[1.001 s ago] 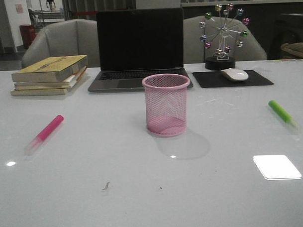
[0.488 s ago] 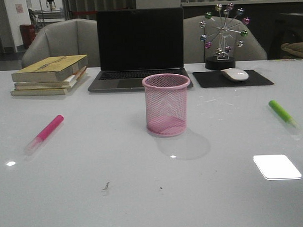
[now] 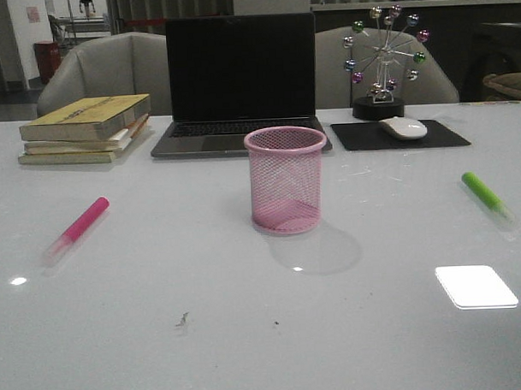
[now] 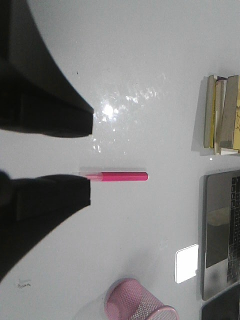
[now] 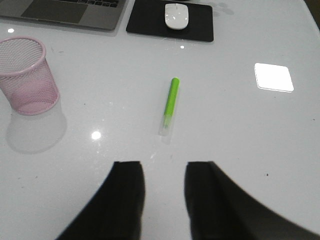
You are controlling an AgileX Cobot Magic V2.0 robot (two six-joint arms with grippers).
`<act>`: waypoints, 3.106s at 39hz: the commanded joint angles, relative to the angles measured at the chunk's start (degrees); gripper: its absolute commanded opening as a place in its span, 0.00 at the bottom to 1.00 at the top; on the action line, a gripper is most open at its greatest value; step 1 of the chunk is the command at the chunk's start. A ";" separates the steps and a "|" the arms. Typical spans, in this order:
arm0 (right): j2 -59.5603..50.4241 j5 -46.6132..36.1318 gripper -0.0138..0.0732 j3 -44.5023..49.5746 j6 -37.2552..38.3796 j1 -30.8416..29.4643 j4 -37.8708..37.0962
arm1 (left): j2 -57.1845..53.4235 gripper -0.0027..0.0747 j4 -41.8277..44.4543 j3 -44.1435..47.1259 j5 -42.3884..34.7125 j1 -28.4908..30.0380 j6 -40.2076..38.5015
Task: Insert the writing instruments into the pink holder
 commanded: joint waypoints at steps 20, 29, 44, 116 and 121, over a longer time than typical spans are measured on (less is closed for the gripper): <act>2.62 -0.06 0.74 -3.23 4.28 -0.21 2.46 | 1.41 0.45 -6.27 -2.07 -4.54 0.03 0.49; 13.86 6.56 0.74 -12.16 6.48 -0.21 2.07 | 1.41 0.45 -8.99 -2.07 -4.66 0.03 0.49; 38.98 8.57 0.74 -31.19 6.48 -0.28 -2.72 | 1.41 0.45 -9.08 -2.07 -4.42 0.03 0.49; 91.91 9.01 0.56 -62.81 6.53 -5.89 0.08 | 1.41 0.45 -9.08 -2.07 -7.96 0.03 0.49; 92.22 9.68 0.40 -62.81 6.53 -5.89 0.08 | 1.41 0.45 -9.08 -2.07 -8.41 0.03 0.49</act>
